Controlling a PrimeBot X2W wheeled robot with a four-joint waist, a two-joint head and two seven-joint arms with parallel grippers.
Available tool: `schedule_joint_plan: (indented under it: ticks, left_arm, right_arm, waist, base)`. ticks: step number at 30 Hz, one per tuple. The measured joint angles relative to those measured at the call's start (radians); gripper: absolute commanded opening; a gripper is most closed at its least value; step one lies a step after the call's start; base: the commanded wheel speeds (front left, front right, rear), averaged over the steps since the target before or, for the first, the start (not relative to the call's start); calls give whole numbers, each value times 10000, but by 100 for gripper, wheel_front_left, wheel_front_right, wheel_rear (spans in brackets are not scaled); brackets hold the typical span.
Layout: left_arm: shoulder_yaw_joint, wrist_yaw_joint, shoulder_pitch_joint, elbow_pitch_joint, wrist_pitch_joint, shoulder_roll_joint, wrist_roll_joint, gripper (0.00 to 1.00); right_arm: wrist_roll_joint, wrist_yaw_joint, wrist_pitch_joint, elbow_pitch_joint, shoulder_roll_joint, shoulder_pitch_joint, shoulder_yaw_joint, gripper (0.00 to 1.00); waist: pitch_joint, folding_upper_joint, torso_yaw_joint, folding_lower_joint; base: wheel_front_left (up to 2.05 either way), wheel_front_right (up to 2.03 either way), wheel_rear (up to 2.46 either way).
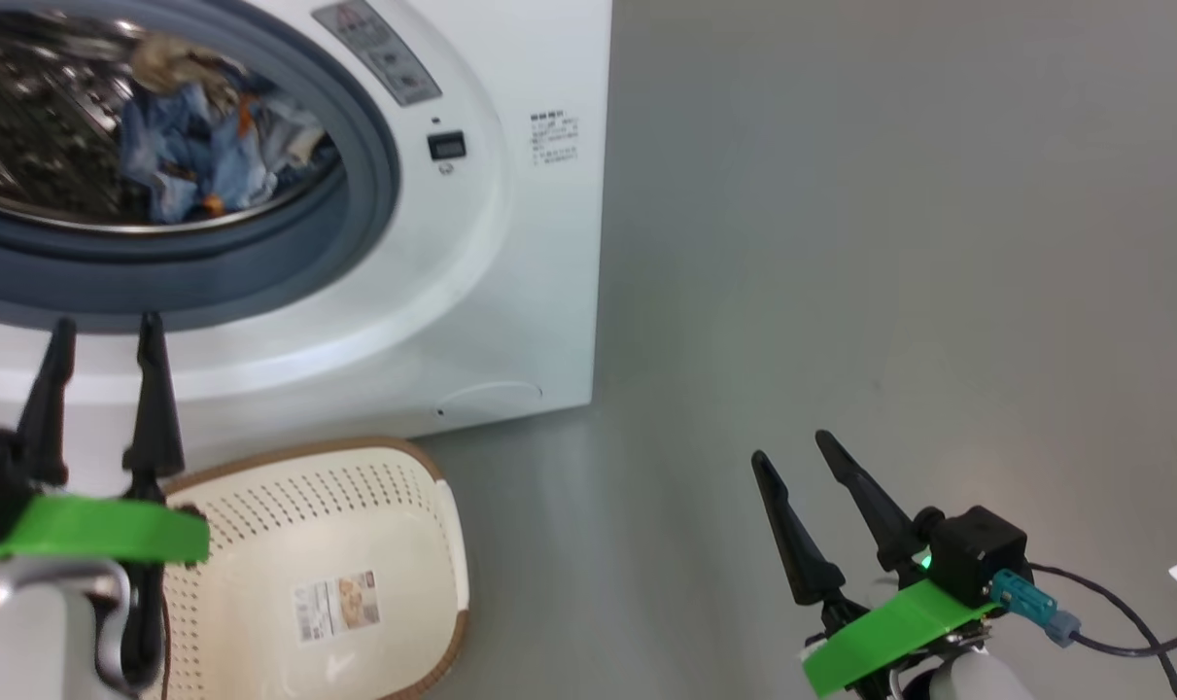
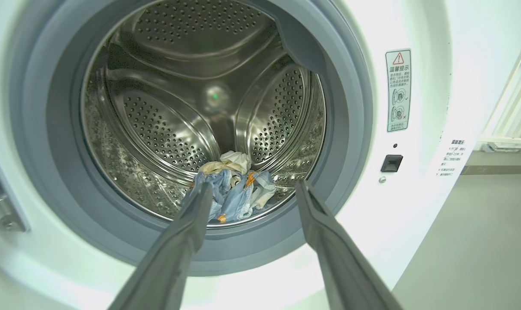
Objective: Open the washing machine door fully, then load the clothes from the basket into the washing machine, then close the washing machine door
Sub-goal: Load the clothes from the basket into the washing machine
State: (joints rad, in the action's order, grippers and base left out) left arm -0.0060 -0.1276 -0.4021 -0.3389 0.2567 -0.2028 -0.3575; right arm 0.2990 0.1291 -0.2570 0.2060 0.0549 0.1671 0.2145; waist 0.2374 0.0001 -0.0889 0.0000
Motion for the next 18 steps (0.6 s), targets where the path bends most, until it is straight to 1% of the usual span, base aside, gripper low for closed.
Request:
schedule_joint_plan:
  ticks: [5, 8, 12, 18]
  left_arm:
    - [562, 0, 1360, 809, 2, 426, 736, 100]
    - [874, 0, 2155, 1227, 0, 757, 1030, 100]
    - [1124, 0, 3096, 1751, 0, 1062, 1396, 100]
    - [1524, 0, 4439, 2228, 0, 1325, 1751, 100]
  right_arm:
    - [-71, 0, 0, 19, -4, -412, -157, 100]
    - [-111, 0, 0, 33, -6, -672, -270, 100]
    - [-207, 0, 0, 33, -8, -912, -318, 100]
    - [-263, 0, 0, -42, -12, -1104, -370, 100]
  waist:
    - [-732, 0, 131, 0]
    - [-1151, 0, 211, 0]
    - [-1641, 0, 325, 0]
    - [-2170, 0, 497, 1]
  base:
    - [0, 0, 0]
    - [0, 0, 0]
    - [0, 0, 0]
    - [0, 0, 0]
